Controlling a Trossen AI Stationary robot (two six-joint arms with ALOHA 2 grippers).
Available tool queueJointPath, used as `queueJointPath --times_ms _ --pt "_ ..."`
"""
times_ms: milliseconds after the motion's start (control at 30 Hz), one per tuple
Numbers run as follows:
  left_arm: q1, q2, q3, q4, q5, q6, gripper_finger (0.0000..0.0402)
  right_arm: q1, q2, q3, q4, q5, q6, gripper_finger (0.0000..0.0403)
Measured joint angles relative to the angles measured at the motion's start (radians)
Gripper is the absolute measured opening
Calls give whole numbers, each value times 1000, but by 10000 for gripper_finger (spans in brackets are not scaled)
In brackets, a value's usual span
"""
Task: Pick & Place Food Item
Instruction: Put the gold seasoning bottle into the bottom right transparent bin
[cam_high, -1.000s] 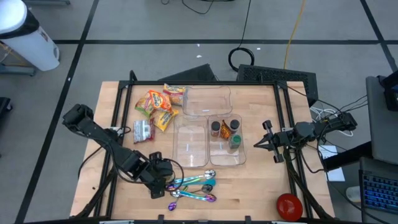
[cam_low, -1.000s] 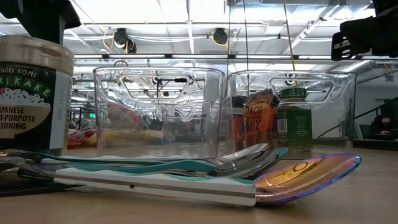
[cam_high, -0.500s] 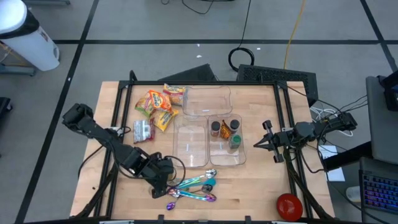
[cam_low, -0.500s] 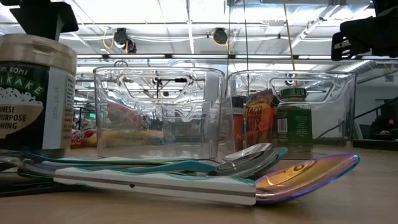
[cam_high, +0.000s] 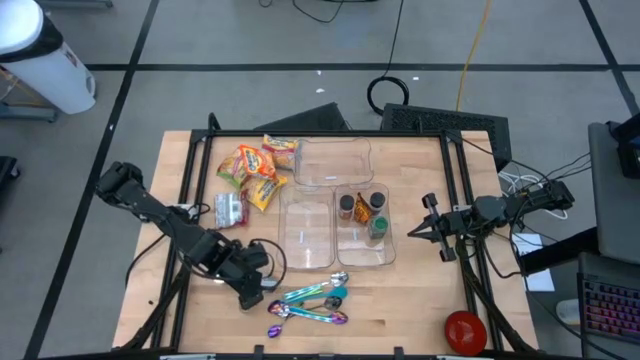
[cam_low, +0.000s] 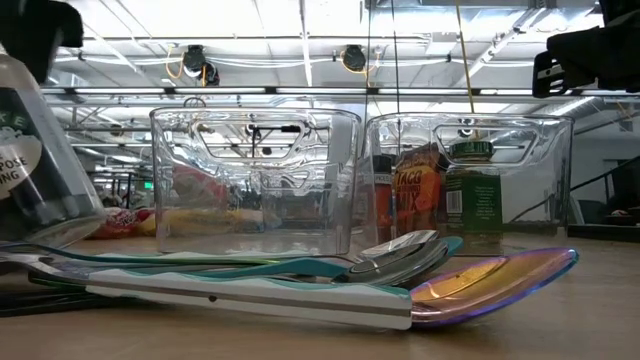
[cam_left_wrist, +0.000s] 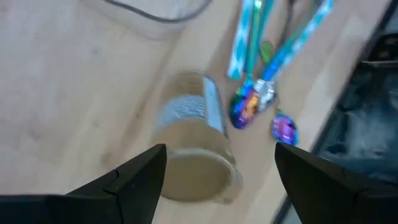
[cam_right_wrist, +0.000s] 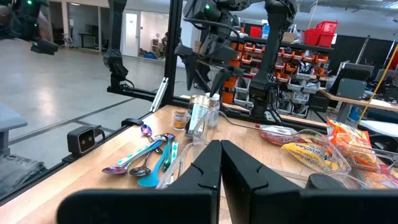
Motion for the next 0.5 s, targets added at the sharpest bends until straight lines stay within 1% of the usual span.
queueJointPath --times_ms 133,267,500 --pt "-4 2 0 5 -4 32 310 0 0 0 0 0 0 4" --pt "0 3 0 5 -62 34 310 0 0 0 0 0 0 4" --pt "-1 3 0 4 -59 22 310 0 0 0 0 0 0 4"
